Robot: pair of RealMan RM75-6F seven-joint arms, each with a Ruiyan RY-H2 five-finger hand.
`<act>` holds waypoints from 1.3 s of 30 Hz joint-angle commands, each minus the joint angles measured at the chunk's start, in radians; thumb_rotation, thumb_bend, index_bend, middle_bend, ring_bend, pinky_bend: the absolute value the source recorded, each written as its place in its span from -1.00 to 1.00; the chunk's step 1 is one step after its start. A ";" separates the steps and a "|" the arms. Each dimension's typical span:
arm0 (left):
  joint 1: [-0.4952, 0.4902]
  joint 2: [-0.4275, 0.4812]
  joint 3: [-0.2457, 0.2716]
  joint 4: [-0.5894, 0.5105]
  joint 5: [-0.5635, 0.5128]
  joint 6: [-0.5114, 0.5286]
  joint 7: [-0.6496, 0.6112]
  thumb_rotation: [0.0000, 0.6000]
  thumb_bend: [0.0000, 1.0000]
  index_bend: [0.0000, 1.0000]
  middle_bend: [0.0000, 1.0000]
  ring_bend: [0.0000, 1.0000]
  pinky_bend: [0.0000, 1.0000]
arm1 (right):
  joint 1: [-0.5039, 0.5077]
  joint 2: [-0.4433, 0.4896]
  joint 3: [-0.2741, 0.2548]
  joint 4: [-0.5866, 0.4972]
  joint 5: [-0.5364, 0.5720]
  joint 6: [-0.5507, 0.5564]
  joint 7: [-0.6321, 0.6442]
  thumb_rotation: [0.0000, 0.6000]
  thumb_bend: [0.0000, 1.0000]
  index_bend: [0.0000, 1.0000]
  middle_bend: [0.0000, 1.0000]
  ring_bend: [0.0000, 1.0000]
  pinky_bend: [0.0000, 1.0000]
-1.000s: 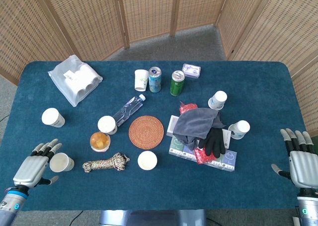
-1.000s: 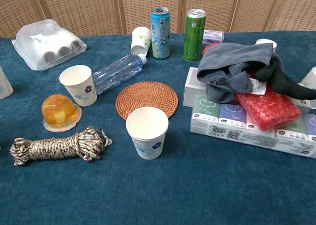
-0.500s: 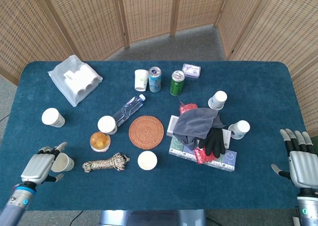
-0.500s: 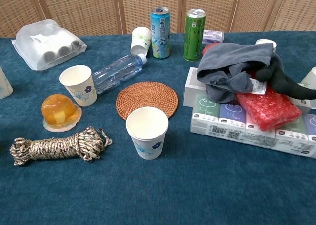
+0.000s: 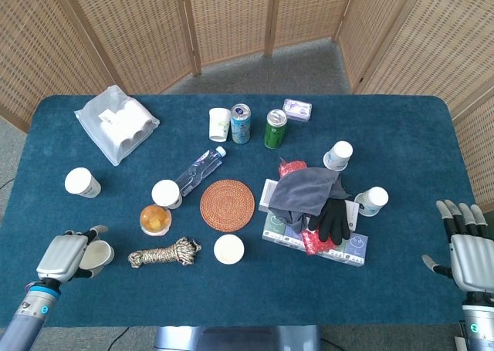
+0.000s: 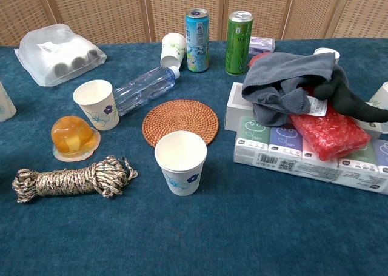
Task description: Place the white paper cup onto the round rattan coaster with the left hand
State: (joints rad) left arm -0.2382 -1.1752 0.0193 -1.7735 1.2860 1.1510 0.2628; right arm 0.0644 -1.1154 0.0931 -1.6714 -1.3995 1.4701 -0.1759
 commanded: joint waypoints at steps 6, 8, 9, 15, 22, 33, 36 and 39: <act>-0.051 0.052 -0.072 -0.071 0.048 0.016 -0.065 1.00 -0.41 -0.54 -0.16 -0.07 -0.31 | 0.001 -0.004 -0.003 0.000 -0.004 0.000 -0.004 1.00 -0.96 -1.00 -1.00 -1.00 -1.00; -0.080 0.065 -0.100 -0.106 0.055 0.006 -0.067 1.00 -0.41 -0.54 -0.16 -0.08 -0.31 | 0.001 -0.007 -0.002 0.002 -0.005 0.002 -0.005 1.00 -0.96 -1.00 -1.00 -1.00 -1.00; -0.094 0.071 -0.112 -0.122 0.058 -0.002 -0.068 1.00 -0.41 -0.54 -0.16 -0.08 -0.31 | 0.001 -0.008 -0.002 0.003 -0.005 0.002 -0.006 1.00 -0.96 -1.00 -1.00 -1.00 -1.00; -0.189 0.070 -0.191 -0.210 0.029 -0.048 -0.032 1.00 -0.42 -0.53 -0.15 -0.10 -0.32 | 0.001 -0.006 -0.001 0.002 -0.002 0.001 -0.004 1.00 -0.96 -1.00 -1.00 -1.00 -1.00; -0.306 -0.012 -0.268 -0.214 -0.082 -0.095 0.039 1.00 -0.42 -0.57 -0.15 -0.12 -0.33 | 0.002 -0.005 -0.001 0.003 -0.003 -0.001 0.004 1.00 -0.96 -1.00 -1.00 -1.00 -1.00; -0.513 -0.149 -0.315 -0.106 -0.383 -0.230 0.148 1.00 -0.42 -0.57 -0.15 -0.14 -0.33 | 0.003 -0.003 0.000 0.004 -0.002 -0.003 0.012 1.00 -0.96 -1.00 -1.00 -1.00 -1.00; -0.561 -0.183 -0.306 -0.036 -0.446 -0.275 0.155 1.00 -0.43 -0.55 -0.15 -0.16 -0.35 | 0.005 -0.004 -0.002 0.006 -0.004 -0.007 0.010 1.00 -0.96 -1.00 -1.00 -1.00 -1.00; -0.602 -0.222 -0.299 0.025 -0.476 -0.294 0.164 1.00 -0.43 -0.54 -0.15 -0.17 -0.37 | 0.005 -0.003 -0.002 0.005 -0.005 -0.007 0.012 1.00 -0.96 -1.00 -1.00 -1.00 -1.00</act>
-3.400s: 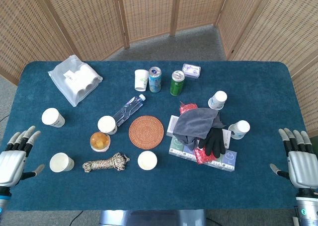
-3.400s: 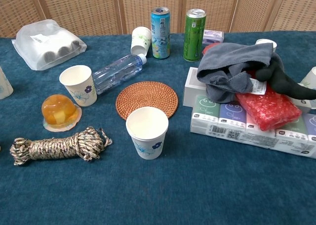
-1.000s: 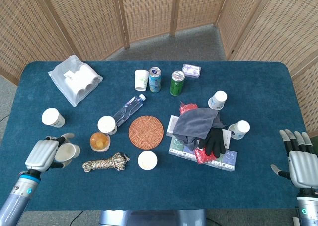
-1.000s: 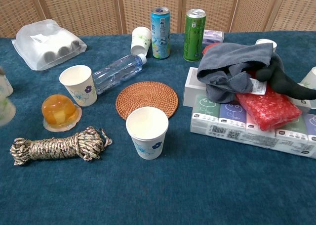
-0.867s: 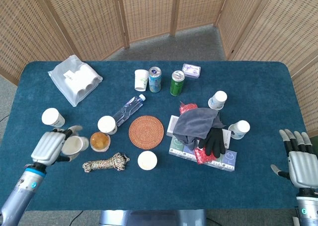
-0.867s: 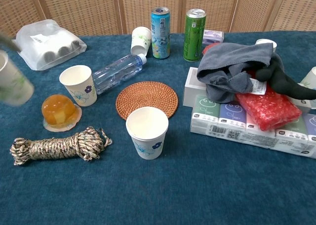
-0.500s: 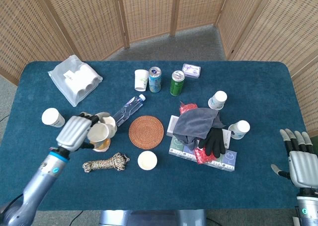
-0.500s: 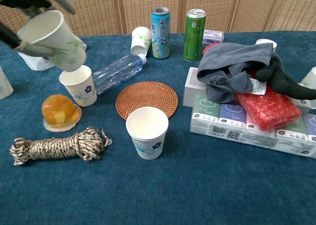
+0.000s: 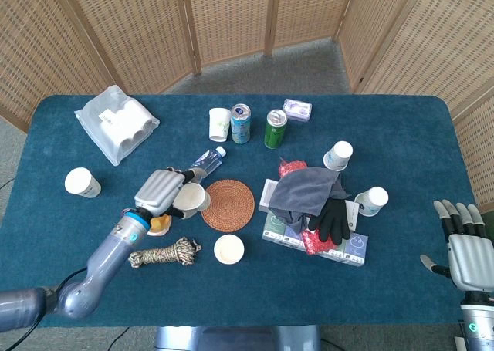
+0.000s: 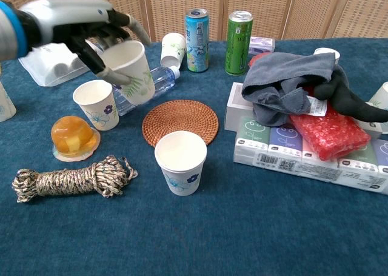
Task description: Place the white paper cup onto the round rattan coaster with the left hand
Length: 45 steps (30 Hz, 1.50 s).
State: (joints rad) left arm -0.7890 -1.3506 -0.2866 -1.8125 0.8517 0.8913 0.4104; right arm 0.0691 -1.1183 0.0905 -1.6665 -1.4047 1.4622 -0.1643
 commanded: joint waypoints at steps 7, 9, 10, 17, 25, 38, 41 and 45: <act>-0.138 -0.130 0.026 0.152 -0.134 -0.045 0.063 1.00 -0.43 -0.54 -0.15 -0.18 -0.37 | 0.001 0.004 0.000 -0.005 0.002 -0.005 0.008 1.00 -0.95 -1.00 -1.00 -1.00 -1.00; -0.161 -0.153 0.030 0.171 -0.166 -0.046 0.075 1.00 -0.43 -0.55 -0.15 -0.18 -0.38 | 0.001 0.007 -0.001 -0.006 0.000 -0.005 0.014 1.00 -0.96 -1.00 -1.00 -1.00 -1.00; -0.171 -0.159 0.035 0.179 -0.178 -0.047 0.085 1.00 -0.43 -0.55 -0.16 -0.19 -0.39 | 0.000 0.008 -0.001 -0.008 -0.002 -0.004 0.017 1.00 -0.95 -1.00 -1.00 -1.00 -1.00; -0.232 -0.210 0.046 0.220 -0.254 -0.029 0.125 1.00 -0.43 -0.55 -0.16 -0.21 -0.39 | 0.001 0.018 -0.005 -0.012 -0.009 -0.010 0.037 1.00 -0.95 -1.00 -1.00 -1.00 -1.00; -0.271 -0.251 0.056 0.265 -0.293 -0.006 0.149 1.00 -0.43 -0.55 -0.17 -0.20 -0.39 | 0.000 0.024 -0.005 -0.014 -0.009 -0.010 0.053 1.00 -0.95 -1.00 -1.00 -1.00 -1.00; -0.281 -0.279 0.076 0.304 -0.297 -0.022 0.118 1.00 -0.43 -0.86 -1.00 -1.00 -0.70 | 0.002 0.022 -0.003 -0.008 -0.002 -0.015 0.054 1.00 -0.96 -1.00 -1.00 -1.00 -1.00; -0.277 -0.270 0.076 0.293 -0.288 -0.022 0.105 1.00 -0.43 -0.92 -1.00 -1.00 -0.77 | 0.002 0.022 -0.004 -0.008 -0.003 -0.014 0.053 1.00 -0.95 -1.00 -1.00 -1.00 -1.00; -0.263 -0.238 0.067 0.250 -0.248 0.000 0.080 1.00 -0.43 -1.00 -1.00 -1.00 -0.85 | 0.002 0.022 -0.004 -0.008 -0.004 -0.014 0.052 1.00 -0.95 -1.00 -1.00 -1.00 -1.00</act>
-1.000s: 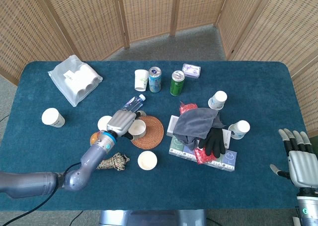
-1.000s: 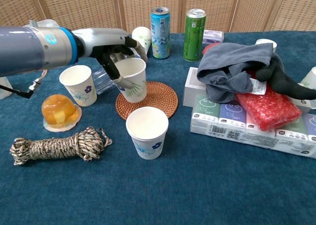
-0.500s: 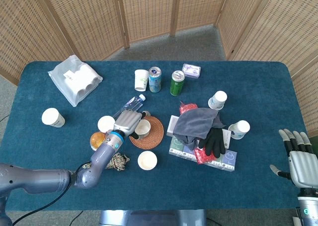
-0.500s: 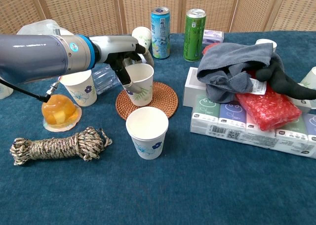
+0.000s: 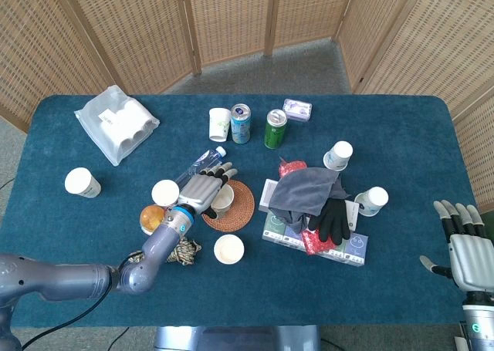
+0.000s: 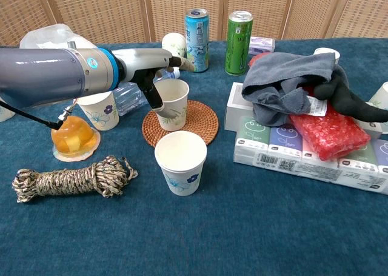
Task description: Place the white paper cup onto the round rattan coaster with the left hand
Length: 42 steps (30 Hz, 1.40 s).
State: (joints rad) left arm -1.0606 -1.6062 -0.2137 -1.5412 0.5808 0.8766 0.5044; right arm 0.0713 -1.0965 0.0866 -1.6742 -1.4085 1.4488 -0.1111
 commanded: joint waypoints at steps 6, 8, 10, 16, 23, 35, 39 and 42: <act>0.052 0.112 -0.036 -0.136 0.132 0.066 -0.080 1.00 -0.44 -1.00 -1.00 -1.00 -0.95 | 0.000 -0.001 -0.003 -0.002 -0.004 0.001 -0.008 1.00 -0.95 -1.00 -1.00 -1.00 -1.00; 0.070 0.159 -0.041 -0.183 0.179 0.084 -0.096 1.00 -0.44 -1.00 -1.00 -1.00 -0.96 | 0.001 -0.002 -0.003 -0.001 -0.005 0.000 -0.011 1.00 -0.95 -1.00 -1.00 -1.00 -1.00; 0.088 0.199 -0.040 -0.219 0.223 0.109 -0.101 1.00 -0.44 -1.00 -1.00 -1.00 -0.96 | 0.002 -0.003 -0.002 0.000 -0.002 -0.001 -0.013 1.00 -0.95 -1.00 -1.00 -1.00 -1.00; 0.162 0.333 -0.032 -0.311 0.316 0.193 -0.124 1.00 -0.44 -1.00 -1.00 -1.00 -0.96 | -0.002 -0.003 -0.001 -0.003 0.005 0.004 -0.016 1.00 -0.95 -1.00 -1.00 -1.00 -1.00; 0.333 0.558 0.081 -0.421 0.506 0.317 -0.131 1.00 -0.44 -1.00 -1.00 -1.00 -0.99 | -0.002 -0.002 -0.005 -0.014 -0.009 0.011 -0.034 1.00 -0.95 -1.00 -1.00 -1.00 -1.00; 0.649 0.697 0.231 -0.462 0.583 0.611 -0.084 1.00 -0.43 -1.00 -1.00 -1.00 -1.00 | -0.001 -0.008 -0.013 -0.026 -0.025 0.013 -0.054 1.00 -0.95 -1.00 -1.00 -1.00 -1.00; 0.741 0.675 0.269 -0.442 0.612 0.673 -0.122 1.00 -0.43 -1.00 -1.00 -1.00 -1.00 | -0.001 -0.011 -0.010 -0.027 -0.027 0.019 -0.060 1.00 -0.95 -1.00 -1.00 -1.00 -1.00; 0.800 0.652 0.298 -0.423 0.646 0.709 -0.136 1.00 -0.43 -1.00 -1.00 -1.00 -1.00 | 0.003 -0.015 -0.002 -0.028 -0.019 0.018 -0.064 1.00 -0.95 -1.00 -1.00 -1.00 -1.00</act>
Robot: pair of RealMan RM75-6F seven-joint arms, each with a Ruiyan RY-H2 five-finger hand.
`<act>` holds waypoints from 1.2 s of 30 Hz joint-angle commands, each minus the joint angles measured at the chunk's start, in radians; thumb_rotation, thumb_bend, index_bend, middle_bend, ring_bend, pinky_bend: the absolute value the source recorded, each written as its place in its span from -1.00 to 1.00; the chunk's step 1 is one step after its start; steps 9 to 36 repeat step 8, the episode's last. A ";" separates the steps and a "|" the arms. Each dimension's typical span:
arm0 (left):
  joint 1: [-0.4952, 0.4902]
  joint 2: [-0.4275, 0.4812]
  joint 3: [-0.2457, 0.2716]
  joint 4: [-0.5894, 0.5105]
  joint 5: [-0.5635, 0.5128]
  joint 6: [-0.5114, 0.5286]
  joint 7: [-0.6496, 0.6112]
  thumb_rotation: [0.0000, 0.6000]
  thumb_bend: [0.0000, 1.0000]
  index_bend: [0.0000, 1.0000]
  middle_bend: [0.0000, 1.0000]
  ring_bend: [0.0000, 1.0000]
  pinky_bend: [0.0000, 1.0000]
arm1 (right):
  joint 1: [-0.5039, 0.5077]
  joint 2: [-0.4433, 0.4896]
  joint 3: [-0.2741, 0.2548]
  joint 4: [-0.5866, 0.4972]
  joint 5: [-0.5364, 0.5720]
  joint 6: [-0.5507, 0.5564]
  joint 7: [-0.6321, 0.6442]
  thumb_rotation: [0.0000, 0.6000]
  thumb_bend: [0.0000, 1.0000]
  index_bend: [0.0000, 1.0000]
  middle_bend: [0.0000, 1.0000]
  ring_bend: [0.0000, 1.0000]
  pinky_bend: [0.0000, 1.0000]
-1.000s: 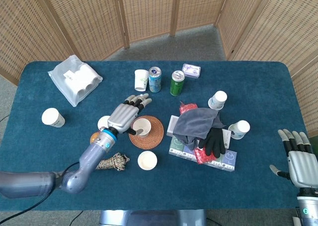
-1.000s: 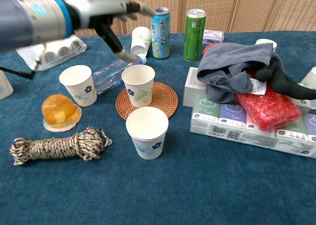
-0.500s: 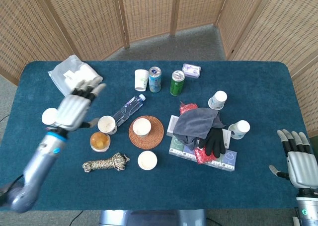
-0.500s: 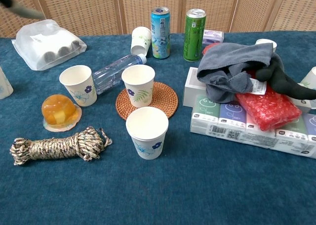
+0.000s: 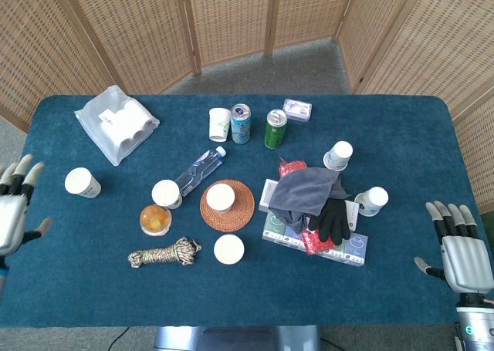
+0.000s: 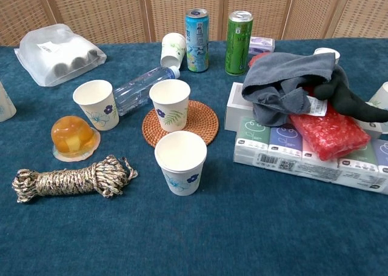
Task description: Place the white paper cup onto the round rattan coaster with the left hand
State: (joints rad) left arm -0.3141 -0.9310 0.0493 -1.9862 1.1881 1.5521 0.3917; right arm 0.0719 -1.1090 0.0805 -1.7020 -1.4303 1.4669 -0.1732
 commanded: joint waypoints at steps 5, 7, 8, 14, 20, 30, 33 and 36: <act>0.142 -0.071 0.059 0.102 0.110 0.085 -0.128 1.00 -0.43 -0.99 -1.00 -1.00 -1.00 | 0.010 -0.014 0.011 0.011 0.019 -0.011 -0.014 1.00 -0.95 -1.00 -1.00 -1.00 -1.00; 0.161 -0.088 0.047 0.144 0.117 0.092 -0.191 1.00 -0.43 -0.96 -1.00 -1.00 -1.00 | 0.011 -0.017 0.011 0.014 0.021 -0.013 -0.014 1.00 -0.95 -1.00 -1.00 -1.00 -1.00; 0.169 -0.095 0.040 0.168 0.111 0.086 -0.223 1.00 -0.43 -0.94 -1.00 -1.00 -1.00 | 0.012 -0.018 0.011 0.015 0.019 -0.013 -0.012 1.00 -0.95 -1.00 -1.00 -1.00 -1.00; 0.169 -0.095 0.040 0.168 0.111 0.086 -0.223 1.00 -0.43 -0.94 -1.00 -1.00 -1.00 | 0.012 -0.018 0.011 0.015 0.019 -0.013 -0.012 1.00 -0.95 -1.00 -1.00 -1.00 -1.00; 0.169 -0.095 0.040 0.168 0.111 0.086 -0.223 1.00 -0.43 -0.94 -1.00 -1.00 -1.00 | 0.012 -0.018 0.011 0.015 0.019 -0.013 -0.012 1.00 -0.95 -1.00 -1.00 -1.00 -1.00; 0.169 -0.095 0.040 0.168 0.111 0.086 -0.223 1.00 -0.43 -0.94 -1.00 -1.00 -1.00 | 0.012 -0.018 0.011 0.015 0.019 -0.013 -0.012 1.00 -0.95 -1.00 -1.00 -1.00 -1.00; 0.169 -0.095 0.040 0.168 0.111 0.086 -0.223 1.00 -0.43 -0.94 -1.00 -1.00 -1.00 | 0.012 -0.018 0.011 0.015 0.019 -0.013 -0.012 1.00 -0.95 -1.00 -1.00 -1.00 -1.00; 0.169 -0.095 0.040 0.168 0.111 0.086 -0.223 1.00 -0.43 -0.94 -1.00 -1.00 -1.00 | 0.012 -0.018 0.011 0.015 0.019 -0.013 -0.012 1.00 -0.95 -1.00 -1.00 -1.00 -1.00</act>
